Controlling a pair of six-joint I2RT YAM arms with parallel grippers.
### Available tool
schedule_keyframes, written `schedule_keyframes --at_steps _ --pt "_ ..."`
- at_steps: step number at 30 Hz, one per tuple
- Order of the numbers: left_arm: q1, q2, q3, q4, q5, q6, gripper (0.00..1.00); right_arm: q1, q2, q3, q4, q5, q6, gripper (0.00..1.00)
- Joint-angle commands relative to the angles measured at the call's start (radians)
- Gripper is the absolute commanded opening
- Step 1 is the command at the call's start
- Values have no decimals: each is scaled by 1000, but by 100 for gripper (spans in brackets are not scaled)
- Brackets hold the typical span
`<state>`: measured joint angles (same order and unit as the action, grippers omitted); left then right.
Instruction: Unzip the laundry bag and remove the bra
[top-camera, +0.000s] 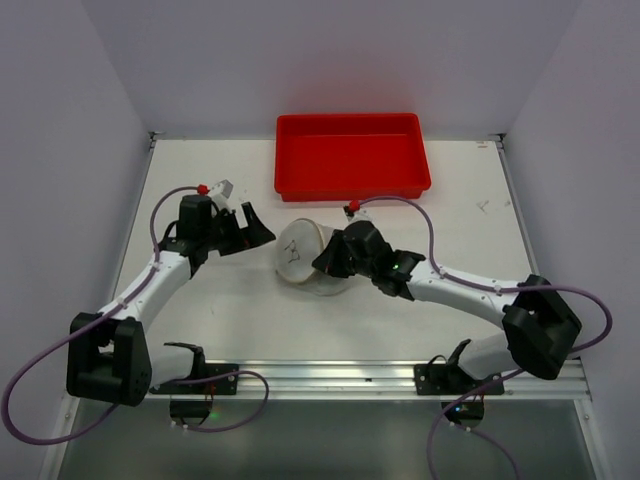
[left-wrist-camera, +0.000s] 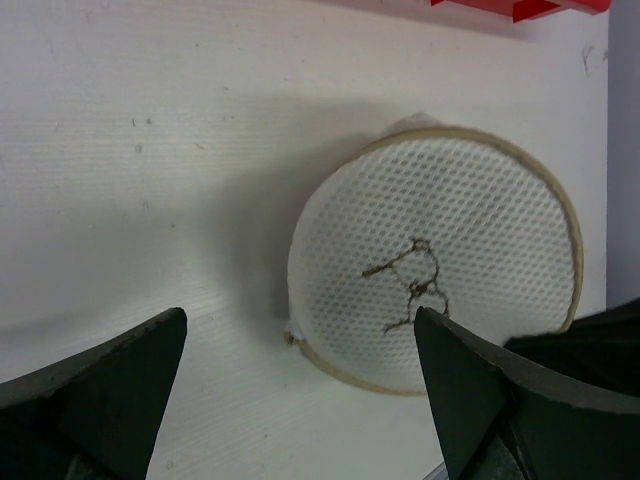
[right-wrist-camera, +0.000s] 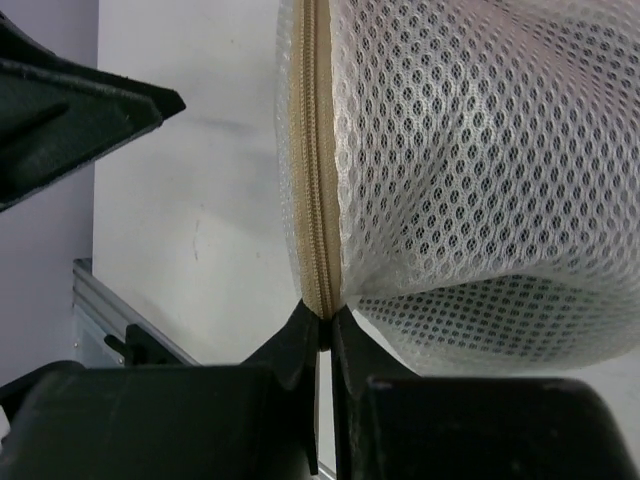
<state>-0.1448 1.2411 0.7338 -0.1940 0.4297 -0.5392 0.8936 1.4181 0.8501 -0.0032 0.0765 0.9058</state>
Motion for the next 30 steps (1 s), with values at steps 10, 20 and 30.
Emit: schedule_keyframes --at_steps 10,20,30 --pt "7 -120 -165 154 266 -19 100 -315 -111 9 -35 -725 -399 0" --pt "-12 -81 -327 533 432 -183 100 -371 10 159 -175 -1058 -603 0" --pt "-52 -29 -387 774 478 -289 88 -375 24 187 -222 -1086 -662 0"
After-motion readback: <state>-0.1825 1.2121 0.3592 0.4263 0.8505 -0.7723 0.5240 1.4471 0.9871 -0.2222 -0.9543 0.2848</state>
